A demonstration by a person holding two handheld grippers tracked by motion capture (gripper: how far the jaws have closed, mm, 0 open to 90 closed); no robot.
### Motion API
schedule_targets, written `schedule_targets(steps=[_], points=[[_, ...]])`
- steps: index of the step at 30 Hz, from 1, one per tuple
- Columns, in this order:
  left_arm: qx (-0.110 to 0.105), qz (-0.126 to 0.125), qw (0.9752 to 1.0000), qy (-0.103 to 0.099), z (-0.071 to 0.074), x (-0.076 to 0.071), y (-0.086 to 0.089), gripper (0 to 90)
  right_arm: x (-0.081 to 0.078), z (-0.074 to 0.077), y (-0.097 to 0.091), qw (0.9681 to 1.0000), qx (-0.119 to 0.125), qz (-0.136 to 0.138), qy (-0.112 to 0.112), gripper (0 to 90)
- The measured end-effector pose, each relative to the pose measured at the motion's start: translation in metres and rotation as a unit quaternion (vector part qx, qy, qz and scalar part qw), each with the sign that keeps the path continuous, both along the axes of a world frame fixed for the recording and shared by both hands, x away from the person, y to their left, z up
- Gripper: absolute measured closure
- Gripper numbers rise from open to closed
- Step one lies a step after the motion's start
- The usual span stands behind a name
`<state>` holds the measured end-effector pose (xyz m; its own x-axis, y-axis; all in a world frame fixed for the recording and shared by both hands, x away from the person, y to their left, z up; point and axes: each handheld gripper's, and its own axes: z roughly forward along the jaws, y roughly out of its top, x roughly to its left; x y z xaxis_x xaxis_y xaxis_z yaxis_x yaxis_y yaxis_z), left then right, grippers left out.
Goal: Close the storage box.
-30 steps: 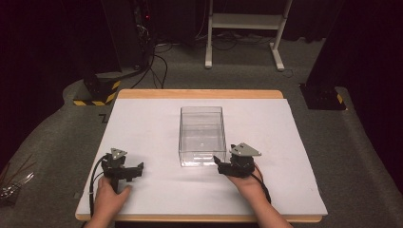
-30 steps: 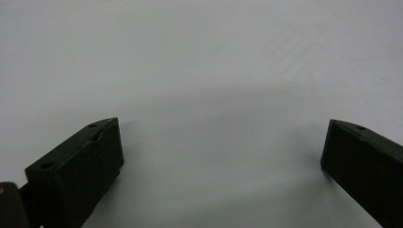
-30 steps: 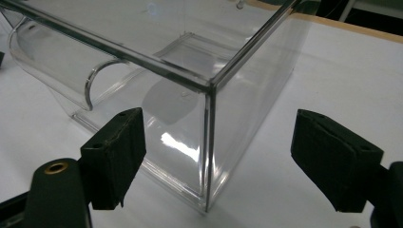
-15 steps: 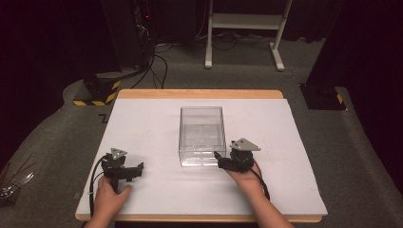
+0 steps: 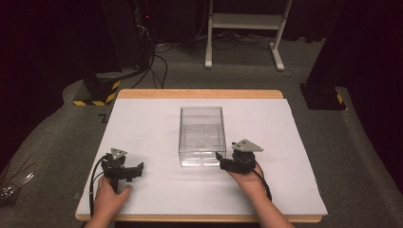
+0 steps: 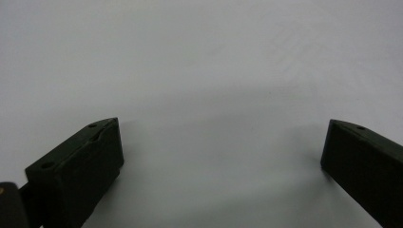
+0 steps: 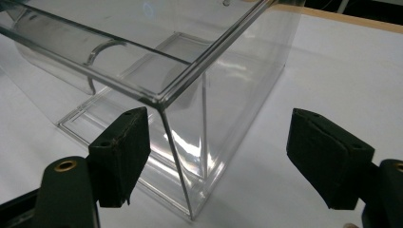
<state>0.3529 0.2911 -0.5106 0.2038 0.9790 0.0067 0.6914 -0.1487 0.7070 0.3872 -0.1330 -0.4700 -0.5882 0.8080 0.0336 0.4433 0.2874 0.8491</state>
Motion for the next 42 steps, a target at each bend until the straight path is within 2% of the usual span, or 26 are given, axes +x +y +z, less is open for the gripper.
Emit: schedule_targets(steps=[12, 25, 36, 42], points=[[0.000, 0.000, 1.0000, 0.000, 0.000, 0.000, 0.000, 0.5, -0.015, 0.003, -0.017, 1.0000, 0.005, -0.005, -0.002, 22.7], [0.000, 0.000, 1.0000, -0.001, 0.000, 0.000, 0.000, 0.5, -0.025, -0.003, -0.052, 0.9992, -0.001, -0.039, 0.005, 23.6], [0.000, 0.000, 1.0000, 0.000, 0.000, 0.000, 0.000, 0.5, -0.034, -0.015, -0.090, 0.9970, -0.020, -0.073, 0.019, 26.0], [0.000, 0.000, 1.0000, -0.001, 0.000, 0.000, 0.000, 0.5, -0.041, -0.024, -0.107, 0.9949, -0.042, -0.089, 0.022, 26.7]])
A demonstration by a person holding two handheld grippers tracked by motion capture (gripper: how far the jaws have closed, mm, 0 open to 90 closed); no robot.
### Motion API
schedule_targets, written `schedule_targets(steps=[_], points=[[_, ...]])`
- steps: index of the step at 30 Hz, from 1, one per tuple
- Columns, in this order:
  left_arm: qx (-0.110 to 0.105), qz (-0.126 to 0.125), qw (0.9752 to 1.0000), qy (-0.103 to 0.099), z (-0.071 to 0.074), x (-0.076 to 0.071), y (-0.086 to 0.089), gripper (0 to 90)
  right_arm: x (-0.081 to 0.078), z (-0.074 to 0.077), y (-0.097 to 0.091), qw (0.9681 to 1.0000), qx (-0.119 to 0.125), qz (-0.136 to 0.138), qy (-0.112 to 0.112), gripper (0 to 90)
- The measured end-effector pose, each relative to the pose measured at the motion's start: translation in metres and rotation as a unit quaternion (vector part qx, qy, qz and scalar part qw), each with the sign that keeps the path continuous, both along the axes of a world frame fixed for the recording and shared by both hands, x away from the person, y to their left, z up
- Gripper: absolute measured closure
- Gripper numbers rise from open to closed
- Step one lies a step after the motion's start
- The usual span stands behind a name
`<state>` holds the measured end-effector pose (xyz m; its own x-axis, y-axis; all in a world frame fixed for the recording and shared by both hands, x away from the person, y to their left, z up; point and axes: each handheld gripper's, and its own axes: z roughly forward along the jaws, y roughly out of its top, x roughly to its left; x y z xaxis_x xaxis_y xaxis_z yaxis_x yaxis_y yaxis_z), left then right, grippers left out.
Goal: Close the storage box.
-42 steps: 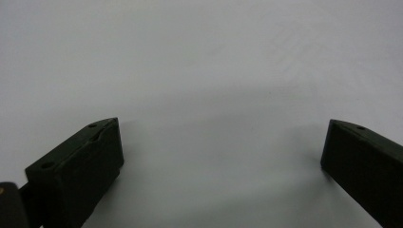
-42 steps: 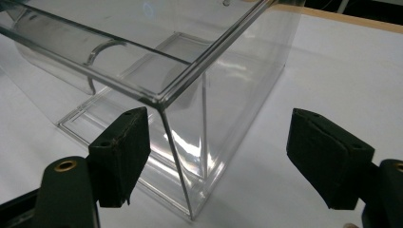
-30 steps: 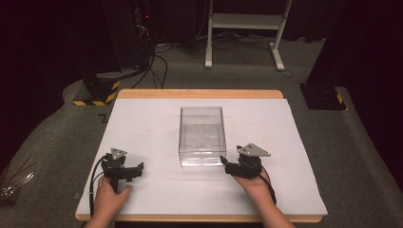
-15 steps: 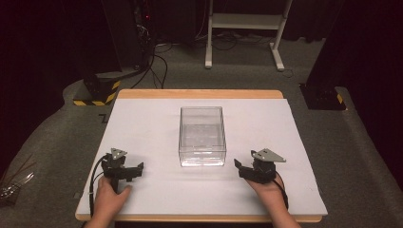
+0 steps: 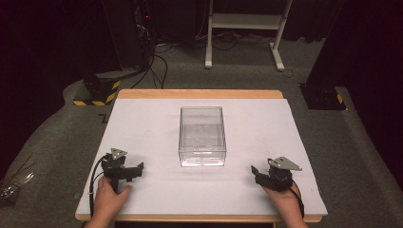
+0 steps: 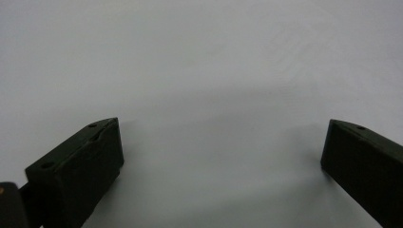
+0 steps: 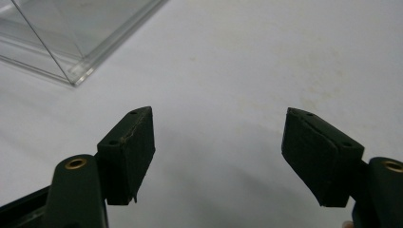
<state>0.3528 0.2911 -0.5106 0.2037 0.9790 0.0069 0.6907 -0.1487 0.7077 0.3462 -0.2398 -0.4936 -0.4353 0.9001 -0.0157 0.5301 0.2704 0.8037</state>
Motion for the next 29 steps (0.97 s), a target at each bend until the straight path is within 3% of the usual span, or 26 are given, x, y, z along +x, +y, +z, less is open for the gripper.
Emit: schedule_targets(steps=[4, 10, 19, 29], points=[[0.000, 0.000, 1.0000, 0.000, 0.0000, 0.0000, 0.0000, 0.5, -0.0028, -0.0035, -0.0049, 1.0000, -0.004, -0.006, 0.001, 26.9], [0.000, 0.000, 1.0000, 0.000, -0.0001, -0.0001, -0.0001, 0.5, -0.0037, -0.0066, 0.0003, 0.9994, -0.033, 0.000, -0.002, 27.9], [0.001, 0.001, 1.0000, -0.001, -0.0002, -0.0002, -0.0003, 0.6, 0.0006, -0.0082, 0.0025, 0.9988, -0.041, 0.005, 0.026, 28.0], [0.001, 0.001, 1.0000, -0.001, -0.0002, -0.0002, -0.0003, 0.6, 0.0012, -0.0085, 0.0030, 0.9986, -0.043, 0.008, 0.030, 28.2]])
